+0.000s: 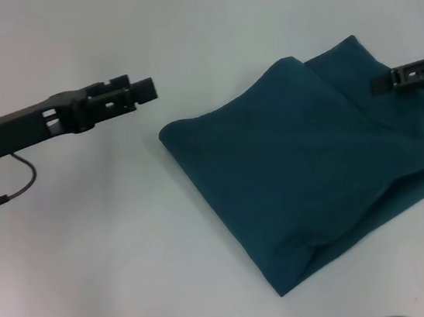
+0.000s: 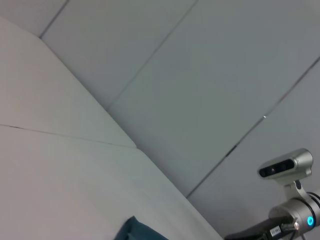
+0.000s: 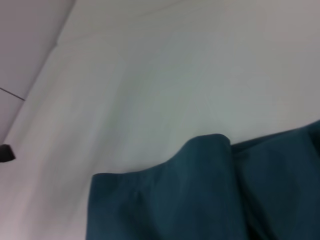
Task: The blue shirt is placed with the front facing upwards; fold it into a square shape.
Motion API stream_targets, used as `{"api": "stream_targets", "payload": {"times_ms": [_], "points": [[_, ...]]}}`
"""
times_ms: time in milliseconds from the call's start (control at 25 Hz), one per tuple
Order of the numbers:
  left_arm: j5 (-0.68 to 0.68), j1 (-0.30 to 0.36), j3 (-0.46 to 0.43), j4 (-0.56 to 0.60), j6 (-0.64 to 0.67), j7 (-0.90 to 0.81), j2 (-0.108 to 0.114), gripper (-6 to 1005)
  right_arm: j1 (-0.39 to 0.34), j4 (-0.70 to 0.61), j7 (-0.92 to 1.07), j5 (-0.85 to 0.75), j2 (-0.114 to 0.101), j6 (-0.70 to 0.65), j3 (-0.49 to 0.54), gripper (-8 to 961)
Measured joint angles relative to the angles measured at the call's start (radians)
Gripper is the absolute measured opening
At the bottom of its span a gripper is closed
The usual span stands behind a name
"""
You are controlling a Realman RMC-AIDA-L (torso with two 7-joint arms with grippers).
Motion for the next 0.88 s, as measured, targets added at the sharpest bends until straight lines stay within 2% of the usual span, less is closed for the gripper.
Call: {"api": "stream_targets", "payload": {"times_ms": [320,680,880], "points": [[0.027,0.005,-0.036,0.007,-0.006,0.015,-0.003,951,0.048,0.096,0.006,-0.051,0.006,0.096,-0.029,929],[0.036,-0.007,-0.039,0.007,-0.024,0.015,-0.001,951,0.075,0.101,-0.001,-0.052,0.038,0.159,-0.037,929],[0.036,-0.009,-0.039,0.007,-0.036,0.015,-0.002,951,0.087,0.101,0.003,-0.052,0.049,0.185,-0.062,929]]}}
